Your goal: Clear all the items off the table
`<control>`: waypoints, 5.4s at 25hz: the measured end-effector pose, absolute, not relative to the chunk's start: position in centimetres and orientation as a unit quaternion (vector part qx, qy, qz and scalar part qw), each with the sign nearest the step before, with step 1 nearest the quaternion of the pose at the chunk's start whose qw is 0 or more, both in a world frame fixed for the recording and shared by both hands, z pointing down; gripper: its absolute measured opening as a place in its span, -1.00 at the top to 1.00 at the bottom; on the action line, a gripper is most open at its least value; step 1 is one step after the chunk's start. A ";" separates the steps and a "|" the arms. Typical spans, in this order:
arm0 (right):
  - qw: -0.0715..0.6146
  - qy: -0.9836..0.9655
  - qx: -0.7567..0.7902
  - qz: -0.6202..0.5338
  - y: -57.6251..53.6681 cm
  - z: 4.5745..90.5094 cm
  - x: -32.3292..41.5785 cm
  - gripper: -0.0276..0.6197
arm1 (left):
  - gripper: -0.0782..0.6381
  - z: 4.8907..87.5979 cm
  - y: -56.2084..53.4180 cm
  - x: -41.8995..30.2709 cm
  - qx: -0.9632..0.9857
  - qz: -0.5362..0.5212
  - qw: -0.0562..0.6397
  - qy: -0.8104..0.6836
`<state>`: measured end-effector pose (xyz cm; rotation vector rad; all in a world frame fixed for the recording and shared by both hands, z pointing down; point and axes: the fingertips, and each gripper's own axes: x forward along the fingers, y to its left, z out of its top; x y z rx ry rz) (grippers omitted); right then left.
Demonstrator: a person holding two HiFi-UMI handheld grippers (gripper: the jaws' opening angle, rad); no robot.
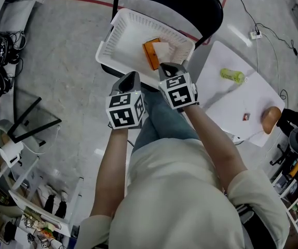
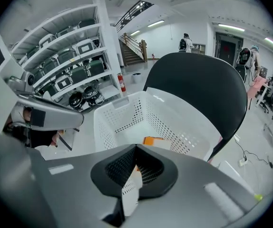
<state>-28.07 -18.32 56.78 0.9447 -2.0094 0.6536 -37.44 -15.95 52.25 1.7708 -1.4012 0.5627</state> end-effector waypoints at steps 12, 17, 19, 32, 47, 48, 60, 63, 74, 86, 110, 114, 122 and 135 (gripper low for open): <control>0.382 -0.808 0.373 0.249 -15.1 54.1 -27.0 0.92 | 0.76 49.9 -12.8 -36.1 0.702 0.220 0.380 -0.562; 0.373 -0.814 0.375 0.239 -13.2 52.7 -26.1 0.92 | 0.76 49.0 -10.8 -34.9 0.704 0.214 0.375 -0.563; 0.372 -0.815 0.376 0.237 -12.2 52.3 -25.6 0.92 | 0.76 48.6 -9.9 -34.5 0.706 0.213 0.374 -0.563; 0.354 -0.824 0.382 0.222 -6.6 50.0 -21.7 0.92 | 0.76 46.5 -4.2 -32.2 0.709 0.195 0.355 -0.578; 0.347 -0.799 0.424 0.249 -3.6 49.4 -15.1 0.92 | 0.76 46.6 -1.2 -28.8 0.707 0.209 0.364 -0.569; 0.345 -0.797 0.427 0.250 -3.7 49.4 -14.6 0.92 | 0.76 46.7 -1.3 -28.5 0.707 0.211 0.363 -0.568; 0.349 -0.787 0.443 0.250 -4.5 49.0 -7.9 0.92 | 0.76 46.9 -2.6 -22.5 0.713 0.216 0.368 -0.557; 0.351 -0.780 0.453 0.252 -4.6 49.7 -5.9 0.92 | 0.76 47.5 -3.0 -20.7 0.716 0.218 0.370 -0.551; 0.342 -0.751 0.496 0.269 -6.1 54.1 1.9 0.92 | 0.76 51.6 -5.0 -14.0 0.736 0.245 0.362 -0.517; 0.340 -0.728 0.511 0.306 -6.7 62.5 8.6 0.74 | 0.76 57.8 -5.9 -8.1 0.749 0.287 0.351 -0.483; 0.326 -0.713 0.532 0.320 -12.8 72.3 14.0 -0.12 | 0.76 65.9 -7.6 -3.4 0.751 0.316 0.370 -0.447; 0.327 -0.716 0.529 0.317 -14.1 73.0 14.1 -0.20 | 0.76 66.5 -8.0 -3.0 0.749 0.316 0.376 -0.444; 0.321 -0.727 0.527 0.300 -16.2 74.0 13.6 -0.27 | 0.76 67.3 -9.2 -2.3 0.749 0.316 0.380 -0.441; 0.339 -0.723 0.537 0.273 -16.8 74.2 13.7 0.06 | 0.76 67.5 -8.5 -1.8 0.748 0.324 0.382 -0.436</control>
